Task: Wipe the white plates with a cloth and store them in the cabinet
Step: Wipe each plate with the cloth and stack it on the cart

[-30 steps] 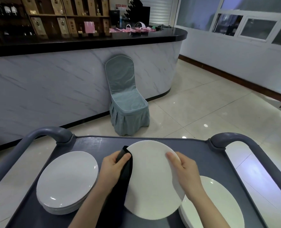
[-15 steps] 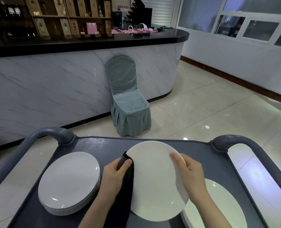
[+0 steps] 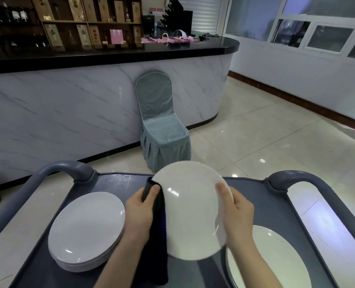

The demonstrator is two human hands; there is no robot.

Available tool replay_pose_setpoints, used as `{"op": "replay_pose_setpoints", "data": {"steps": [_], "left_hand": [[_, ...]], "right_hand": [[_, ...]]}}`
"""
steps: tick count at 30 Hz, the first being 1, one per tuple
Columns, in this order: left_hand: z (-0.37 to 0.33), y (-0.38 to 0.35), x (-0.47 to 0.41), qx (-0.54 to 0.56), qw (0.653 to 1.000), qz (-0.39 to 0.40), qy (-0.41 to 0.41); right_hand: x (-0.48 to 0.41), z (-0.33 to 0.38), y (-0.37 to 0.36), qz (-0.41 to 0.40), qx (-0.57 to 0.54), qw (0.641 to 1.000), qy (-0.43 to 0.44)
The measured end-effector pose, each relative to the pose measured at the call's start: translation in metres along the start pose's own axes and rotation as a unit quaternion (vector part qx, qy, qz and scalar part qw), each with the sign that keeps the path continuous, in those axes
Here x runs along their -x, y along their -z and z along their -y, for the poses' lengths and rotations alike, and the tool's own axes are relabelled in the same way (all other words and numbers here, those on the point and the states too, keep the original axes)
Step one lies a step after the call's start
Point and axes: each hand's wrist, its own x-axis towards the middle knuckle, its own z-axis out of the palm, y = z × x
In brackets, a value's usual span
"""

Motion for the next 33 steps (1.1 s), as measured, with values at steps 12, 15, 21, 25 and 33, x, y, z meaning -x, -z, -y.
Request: {"op": "replay_pose_setpoints", "data": {"steps": [12, 15, 21, 25, 33], "left_hand": [[-0.009, 0.009, -0.007, -0.126, 0.980, 0.123, -0.096], [-0.017, 0.002, -0.011, -0.237, 0.919, 0.264, -0.170], [0.002, 0.008, 0.001, -0.180, 0.955, 0.167, -0.163], [0.015, 0.016, 0.004, -0.091, 0.990, 0.080, -0.066], [-0.013, 0.007, -0.008, -0.301, 0.877, 0.330, -0.176]], "right_hand": [[-0.030, 0.015, 0.023, 0.243, 0.145, 0.957, 0.057], [-0.025, 0.016, 0.012, 0.323, 0.277, 0.893, 0.146], [-0.014, 0.008, 0.012, 0.249, 0.191, 0.941, 0.131], [-0.005, -0.010, 0.016, 0.141, 0.096, 0.985, 0.018], [0.003, -0.003, 0.003, 0.290, 0.210, 0.923, 0.144]]}}
